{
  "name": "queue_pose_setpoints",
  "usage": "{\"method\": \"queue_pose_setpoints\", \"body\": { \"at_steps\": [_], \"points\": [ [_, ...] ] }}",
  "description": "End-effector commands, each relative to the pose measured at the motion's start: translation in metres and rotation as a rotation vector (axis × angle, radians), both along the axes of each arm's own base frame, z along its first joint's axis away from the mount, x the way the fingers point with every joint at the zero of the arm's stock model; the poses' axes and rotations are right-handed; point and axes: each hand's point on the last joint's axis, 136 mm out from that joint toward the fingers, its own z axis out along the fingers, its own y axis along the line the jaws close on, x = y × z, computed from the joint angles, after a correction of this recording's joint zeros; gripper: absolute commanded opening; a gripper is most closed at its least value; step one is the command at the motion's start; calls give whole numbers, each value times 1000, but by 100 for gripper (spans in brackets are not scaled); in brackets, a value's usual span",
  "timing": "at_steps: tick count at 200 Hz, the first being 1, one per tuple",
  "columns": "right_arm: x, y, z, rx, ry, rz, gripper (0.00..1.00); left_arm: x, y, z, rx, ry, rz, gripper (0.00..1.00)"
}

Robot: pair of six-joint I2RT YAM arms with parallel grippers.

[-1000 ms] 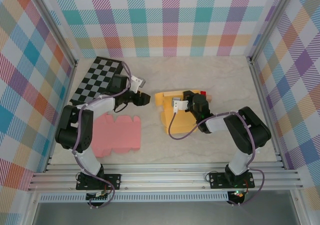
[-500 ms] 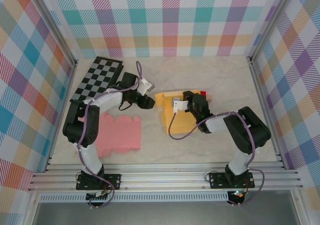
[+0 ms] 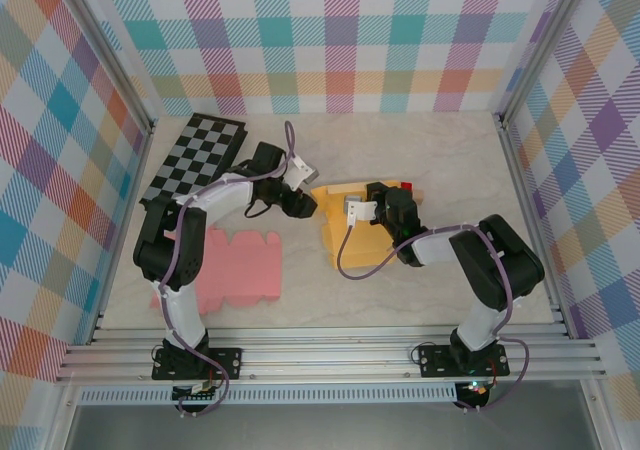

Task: Fold the paper box

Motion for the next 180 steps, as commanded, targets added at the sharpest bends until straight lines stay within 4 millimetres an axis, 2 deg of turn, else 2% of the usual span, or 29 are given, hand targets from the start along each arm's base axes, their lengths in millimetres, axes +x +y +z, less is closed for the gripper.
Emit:
{"method": "queue_pose_setpoints", "body": {
  "at_steps": [1,20,60,132,180],
  "points": [
    [-7,5,-5,19,43,21,0,-2,-11,9,-29,-7,-41,45],
    [-7,5,-6,15,49,20,0,-6,-16,13,-44,-5,-53,42],
    [-4,2,-11,5,58,-3,0,-13,-21,21,-74,-6,-61,42],
    [0,0,-14,1,67,-26,0,-25,-30,24,-103,7,-51,40],
    [0,0,-13,6,65,-30,0,-14,-33,30,-115,-44,-11,39]
  ]
}}
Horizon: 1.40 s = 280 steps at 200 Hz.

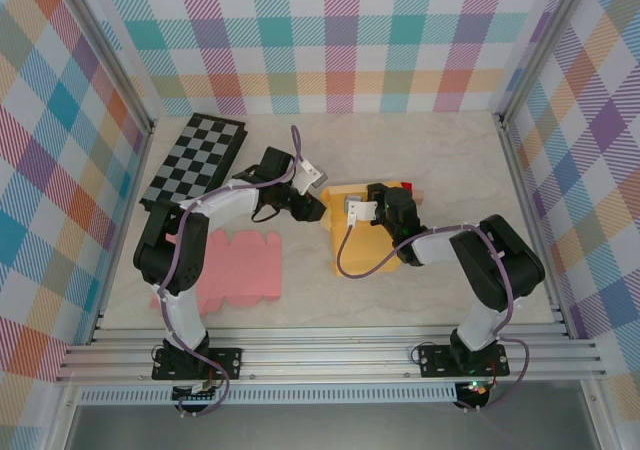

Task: Fold the paper box

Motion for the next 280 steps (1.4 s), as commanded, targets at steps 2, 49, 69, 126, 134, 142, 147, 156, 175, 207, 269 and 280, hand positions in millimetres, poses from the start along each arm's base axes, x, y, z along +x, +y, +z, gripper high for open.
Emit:
{"method": "queue_pose_setpoints", "body": {
  "at_steps": [2,49,69,126,134,142,147,156,175,207,269,280],
  "points": [
    [0,3,-8,13,39,-9,0,5,-5,22,-39,-59,17,38],
    [-1,3,-7,17,40,-9,0,22,2,23,-27,-100,131,30],
    [-2,2,-8,15,46,-8,0,21,3,22,-34,-105,135,41],
    [-3,3,-7,23,50,-6,0,6,-3,15,-64,-58,76,46],
    [-3,3,-6,24,51,-8,0,6,-5,15,-65,-60,76,45],
    [-4,3,-8,23,56,-8,0,6,-7,17,-71,-63,74,46],
    [-4,3,-8,23,56,-8,0,5,-9,17,-75,-63,72,46],
    [-5,3,-8,21,57,-8,0,4,-12,17,-82,-63,68,47],
    [-5,4,-7,20,55,-8,0,1,-19,18,-100,-62,57,48],
    [-6,6,-6,18,52,-6,0,-8,-27,14,-124,-49,48,48],
    [-8,8,-4,20,50,-11,0,-9,-29,-6,-77,-36,127,50],
    [-9,8,-4,21,48,-12,0,-7,-26,-8,-74,-37,150,52]
  ]
}}
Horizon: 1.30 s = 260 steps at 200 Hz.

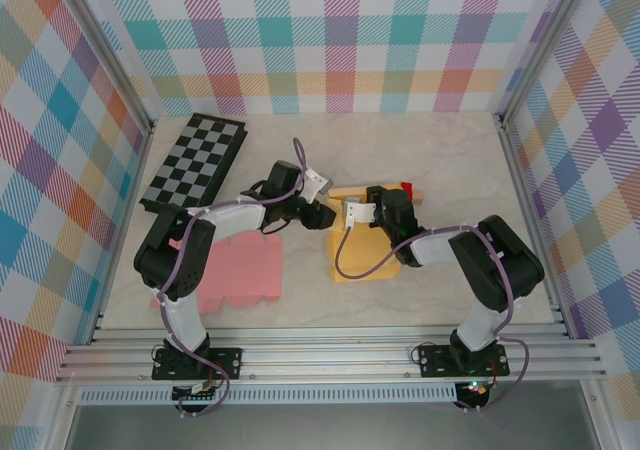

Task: Fold the paper box

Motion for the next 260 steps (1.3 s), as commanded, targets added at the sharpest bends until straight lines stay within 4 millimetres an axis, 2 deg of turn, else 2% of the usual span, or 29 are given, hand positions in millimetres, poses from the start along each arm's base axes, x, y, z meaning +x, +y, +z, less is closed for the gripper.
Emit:
{"method": "queue_pose_setpoints", "body": {
  "at_steps": [1,38,85,136,196,260],
  "points": [
    [-5,6,3,30,20,7,0,2,-3,3,-10,-21,44,52],
    [-7,6,5,29,22,8,0,5,2,1,-23,-19,104,57],
    [-9,9,6,31,22,15,0,11,6,-1,-34,-26,168,57],
    [-12,12,12,24,-30,2,0,14,7,8,-70,-36,208,57],
    [-17,16,9,-1,-80,-25,0,-3,22,0,-49,-47,223,57],
    [-27,23,6,-3,-70,-19,0,-24,11,2,-47,-80,171,60]
  ]
}}
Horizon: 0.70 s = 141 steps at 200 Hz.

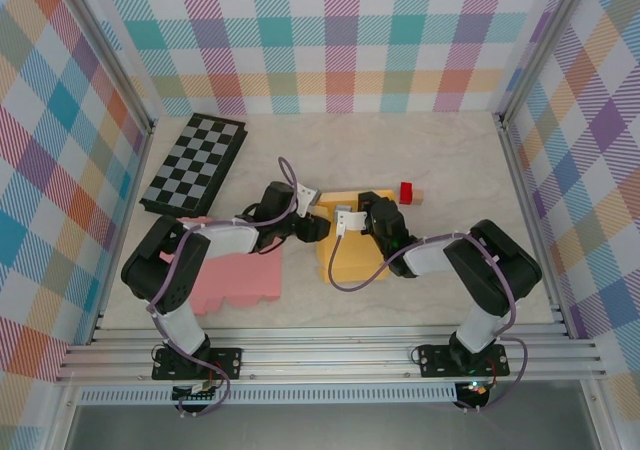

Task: Fold the paper box

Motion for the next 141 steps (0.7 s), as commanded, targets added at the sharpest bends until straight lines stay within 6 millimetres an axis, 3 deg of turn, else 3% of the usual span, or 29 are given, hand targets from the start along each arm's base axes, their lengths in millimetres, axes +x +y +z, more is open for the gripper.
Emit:
{"method": "queue_pose_setpoints", "body": {
  "at_steps": [1,41,68,102,141],
  "points": [
    [-5,2,-1,13,-6,-5,0,-5,-9,18,-22,-68,-25,60],
    [-11,1,-6,14,12,-3,0,-13,-3,25,11,-108,-55,60],
    [-13,0,-2,28,15,-5,0,-11,10,18,74,-104,-17,60],
    [-13,2,1,36,13,0,0,-12,-2,23,0,-81,-31,67],
    [-15,4,3,42,20,6,0,-10,-7,20,-14,-70,-35,66]
  ]
}}
